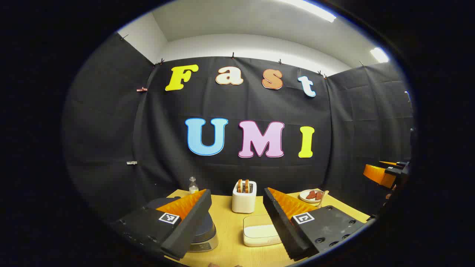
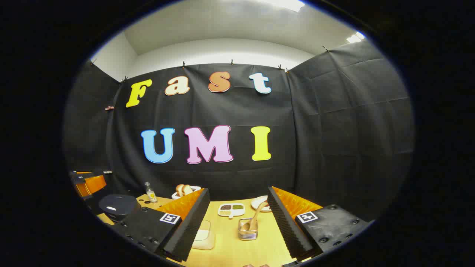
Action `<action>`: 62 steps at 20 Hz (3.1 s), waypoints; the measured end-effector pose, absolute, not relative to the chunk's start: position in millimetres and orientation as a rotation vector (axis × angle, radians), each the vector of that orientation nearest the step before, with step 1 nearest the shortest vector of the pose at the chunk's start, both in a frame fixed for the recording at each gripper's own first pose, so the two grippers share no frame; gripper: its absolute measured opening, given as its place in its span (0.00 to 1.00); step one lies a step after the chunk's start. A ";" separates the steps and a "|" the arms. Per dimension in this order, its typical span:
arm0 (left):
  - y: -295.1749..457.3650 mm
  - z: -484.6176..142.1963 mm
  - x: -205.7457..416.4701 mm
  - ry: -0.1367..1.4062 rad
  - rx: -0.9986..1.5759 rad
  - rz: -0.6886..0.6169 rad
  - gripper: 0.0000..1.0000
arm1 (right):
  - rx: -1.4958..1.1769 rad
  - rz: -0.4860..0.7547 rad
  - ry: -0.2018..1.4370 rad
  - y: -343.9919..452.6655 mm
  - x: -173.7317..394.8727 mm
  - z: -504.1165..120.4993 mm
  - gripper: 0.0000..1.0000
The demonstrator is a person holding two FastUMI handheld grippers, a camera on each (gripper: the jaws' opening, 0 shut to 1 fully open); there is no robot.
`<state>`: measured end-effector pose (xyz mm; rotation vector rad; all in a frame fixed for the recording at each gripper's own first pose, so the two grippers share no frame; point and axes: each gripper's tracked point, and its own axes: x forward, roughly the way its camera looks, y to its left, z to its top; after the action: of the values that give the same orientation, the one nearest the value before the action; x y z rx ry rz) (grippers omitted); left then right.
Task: Close the left gripper, press the button to open the rice cooker; take a wooden spoon from the chopstick holder with the right hand, scoop a spoonful of rice and pour it into the rice cooker, then put the wooden spoon back into the chopstick holder.
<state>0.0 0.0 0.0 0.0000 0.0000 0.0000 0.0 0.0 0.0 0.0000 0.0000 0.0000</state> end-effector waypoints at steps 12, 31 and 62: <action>5.9 -31.6 -5.9 0.076 -0.070 -0.001 0.95 | 0.003 0.016 0.052 22.7 -5.7 -29.8 0.98; 95.9 -20.6 39.1 0.135 -0.043 0.080 0.35 | 0.004 -0.037 0.084 7.3 6.8 -36.9 0.97; 154.0 -190.7 50.5 0.665 -0.178 0.091 0.06 | 0.013 -0.058 0.236 11.9 -14.8 -90.1 0.98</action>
<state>50.5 154.0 -190.7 -0.1778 0.6648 0.0907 -14.8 11.9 -90.1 0.0127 0.2361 -0.0579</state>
